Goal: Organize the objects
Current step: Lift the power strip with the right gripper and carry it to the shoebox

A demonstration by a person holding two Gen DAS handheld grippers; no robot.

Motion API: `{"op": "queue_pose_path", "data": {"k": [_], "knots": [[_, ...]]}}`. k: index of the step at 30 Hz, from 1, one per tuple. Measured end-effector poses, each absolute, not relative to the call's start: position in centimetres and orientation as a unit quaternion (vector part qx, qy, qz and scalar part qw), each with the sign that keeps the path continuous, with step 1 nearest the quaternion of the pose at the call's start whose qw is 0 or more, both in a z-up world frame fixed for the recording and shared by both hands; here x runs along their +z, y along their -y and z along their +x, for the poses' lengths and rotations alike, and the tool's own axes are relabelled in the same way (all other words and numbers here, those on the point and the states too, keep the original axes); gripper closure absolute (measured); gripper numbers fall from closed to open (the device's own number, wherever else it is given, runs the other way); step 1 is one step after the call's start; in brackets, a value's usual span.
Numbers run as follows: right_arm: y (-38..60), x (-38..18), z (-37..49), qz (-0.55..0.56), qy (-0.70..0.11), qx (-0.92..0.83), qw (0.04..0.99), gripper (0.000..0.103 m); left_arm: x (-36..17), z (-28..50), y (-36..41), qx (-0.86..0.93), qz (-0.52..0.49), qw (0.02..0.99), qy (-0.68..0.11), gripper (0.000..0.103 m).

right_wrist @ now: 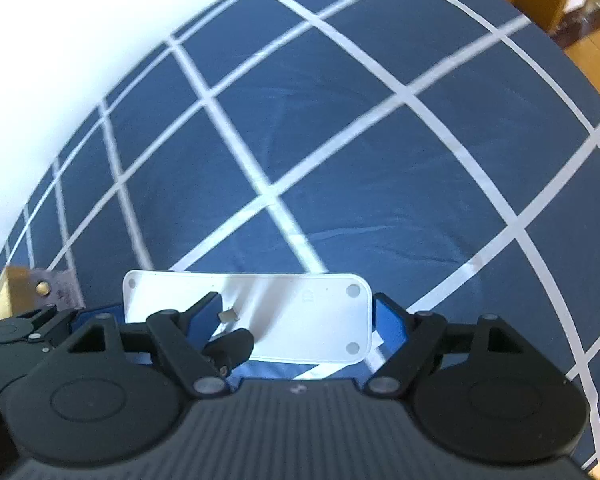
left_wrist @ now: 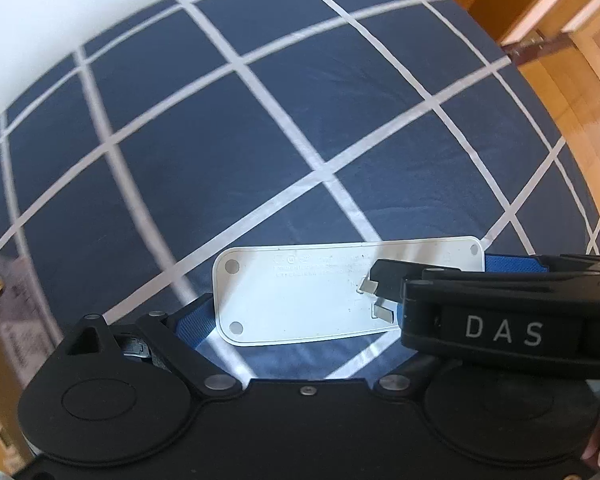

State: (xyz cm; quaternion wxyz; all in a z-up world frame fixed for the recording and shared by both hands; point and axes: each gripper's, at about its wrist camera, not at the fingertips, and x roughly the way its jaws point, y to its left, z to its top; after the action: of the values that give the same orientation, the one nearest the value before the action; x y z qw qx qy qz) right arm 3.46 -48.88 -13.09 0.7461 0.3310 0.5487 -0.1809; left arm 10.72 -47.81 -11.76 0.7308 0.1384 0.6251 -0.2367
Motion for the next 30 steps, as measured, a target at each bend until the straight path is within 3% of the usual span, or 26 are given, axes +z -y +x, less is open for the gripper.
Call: {"op": "queue_pose_path", "data": {"k": [11,30], "knots": [[41.2,-8.2,2.3,0.298,-0.540,-0.137,0.775,0.023,-7.4,6.7,41.3,-0.194,0.106,0.763,-0.608,0.008],[27.8,-4.6,3.7,0.246,-0.538,-0.086,0.802,0.023,-3.7,3.2,26.6,-0.134,0.054,0.795,-0.589,0.008]]}}
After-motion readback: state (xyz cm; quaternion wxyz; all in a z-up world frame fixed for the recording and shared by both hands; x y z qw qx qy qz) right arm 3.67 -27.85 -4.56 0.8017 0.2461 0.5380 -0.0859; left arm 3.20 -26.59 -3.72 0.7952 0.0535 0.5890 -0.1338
